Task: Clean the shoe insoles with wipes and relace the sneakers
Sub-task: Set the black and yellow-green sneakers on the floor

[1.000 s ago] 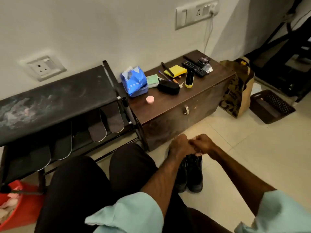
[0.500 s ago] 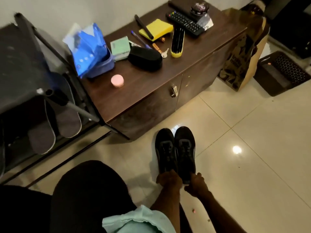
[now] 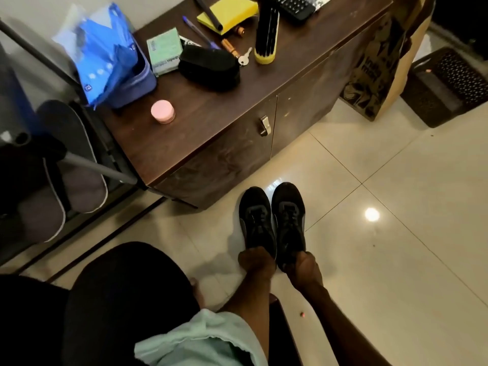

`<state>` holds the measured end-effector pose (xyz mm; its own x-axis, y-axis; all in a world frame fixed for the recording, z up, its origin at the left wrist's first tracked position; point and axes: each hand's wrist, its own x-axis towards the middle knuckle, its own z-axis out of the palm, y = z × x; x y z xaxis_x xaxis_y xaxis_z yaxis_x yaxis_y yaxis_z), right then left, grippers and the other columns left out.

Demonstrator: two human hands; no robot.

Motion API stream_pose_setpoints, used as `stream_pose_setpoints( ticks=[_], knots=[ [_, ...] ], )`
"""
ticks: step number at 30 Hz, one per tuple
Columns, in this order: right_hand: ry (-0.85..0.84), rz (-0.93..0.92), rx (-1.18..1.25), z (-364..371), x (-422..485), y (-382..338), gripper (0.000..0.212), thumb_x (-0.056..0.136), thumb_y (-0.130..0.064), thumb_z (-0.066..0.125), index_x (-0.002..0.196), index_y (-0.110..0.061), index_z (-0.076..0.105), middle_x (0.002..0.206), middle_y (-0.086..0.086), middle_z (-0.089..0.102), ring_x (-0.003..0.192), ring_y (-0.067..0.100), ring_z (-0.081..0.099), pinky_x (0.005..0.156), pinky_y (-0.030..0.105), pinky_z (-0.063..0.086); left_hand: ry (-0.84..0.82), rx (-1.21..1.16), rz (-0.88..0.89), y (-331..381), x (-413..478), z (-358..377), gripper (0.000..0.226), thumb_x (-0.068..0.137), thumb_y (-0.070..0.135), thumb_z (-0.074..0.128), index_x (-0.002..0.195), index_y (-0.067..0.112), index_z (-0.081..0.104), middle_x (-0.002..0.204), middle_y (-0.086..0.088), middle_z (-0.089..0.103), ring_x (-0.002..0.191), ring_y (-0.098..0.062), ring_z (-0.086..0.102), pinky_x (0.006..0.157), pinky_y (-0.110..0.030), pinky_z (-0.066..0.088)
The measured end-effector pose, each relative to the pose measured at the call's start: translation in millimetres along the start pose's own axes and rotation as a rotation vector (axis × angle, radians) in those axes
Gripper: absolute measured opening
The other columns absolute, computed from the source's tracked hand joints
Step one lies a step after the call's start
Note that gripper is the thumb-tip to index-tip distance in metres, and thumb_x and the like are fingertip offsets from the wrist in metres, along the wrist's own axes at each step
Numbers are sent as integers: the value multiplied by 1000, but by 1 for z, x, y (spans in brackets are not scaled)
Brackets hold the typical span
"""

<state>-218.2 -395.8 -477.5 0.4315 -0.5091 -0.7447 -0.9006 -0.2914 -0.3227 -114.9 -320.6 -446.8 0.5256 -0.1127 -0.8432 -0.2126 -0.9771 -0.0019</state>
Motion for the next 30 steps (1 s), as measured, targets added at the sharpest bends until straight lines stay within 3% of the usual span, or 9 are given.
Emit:
stream_pose_setpoints(
  ticks=[4,7,12,15,17,19,21,24,30],
  knots=[
    [42,-38,57,-48,-18,-27,49,84,-36,75,127,-16,65,121,15,66,109,36,66,87,36,55,55,0,75,10,-29,-49,42,98,24,61,136,10,55,141,-9,56,130,-26,54,92,-10,45],
    [67,-86,-43,-88,-35,-54,54,89,-39,73,136,-17,56,130,16,61,118,37,61,94,37,51,98,-16,180,18,-61,-98,64,86,29,78,140,7,52,145,-10,53,135,-27,50,113,-32,38],
    [100,-187,-200,-141,-90,-92,62,84,-45,75,139,-25,54,133,12,59,118,32,62,96,38,54,-5,71,270,14,-127,-168,74,74,31,89,135,5,56,133,-11,63,118,-30,63,91,-36,53],
    [129,-253,-289,-174,-136,-119,63,84,-46,73,139,-22,51,135,12,57,121,32,60,97,38,53,-10,30,307,-2,-171,-199,77,68,32,93,130,5,58,114,-12,66,101,-31,69,79,-39,60],
    [158,-291,-348,-202,-174,-136,64,81,-48,75,136,-23,53,133,8,58,119,30,60,94,36,52,36,7,359,-19,-207,-221,71,65,36,94,121,9,61,98,-5,65,82,-23,68,61,-33,59],
    [186,-364,-386,-234,-215,-149,54,77,-48,77,124,-26,62,120,4,65,105,26,65,85,35,55,66,-2,402,-33,-243,-244,60,62,44,94,106,17,65,88,3,65,75,-14,63,54,-27,50],
    [241,-471,-390,-258,-271,-164,36,76,-48,79,106,-30,69,103,0,71,88,20,69,80,38,61,139,-35,450,-60,-290,-264,57,55,53,95,93,22,67,87,5,68,75,-11,65,55,-24,48],
    [268,-567,-368,-288,-329,-175,27,79,-51,79,96,-32,70,88,-7,71,76,14,69,78,42,61,192,-104,498,-79,-349,-286,58,56,52,95,97,20,70,87,4,72,65,-8,69,51,-20,51],
    [482,-820,-312,-296,-425,-226,30,78,-52,80,103,-37,71,93,-13,74,87,10,69,84,41,59,658,-172,535,-162,-459,-309,70,47,69,89,100,29,66,89,12,69,74,-8,67,58,-23,51]
  ],
)
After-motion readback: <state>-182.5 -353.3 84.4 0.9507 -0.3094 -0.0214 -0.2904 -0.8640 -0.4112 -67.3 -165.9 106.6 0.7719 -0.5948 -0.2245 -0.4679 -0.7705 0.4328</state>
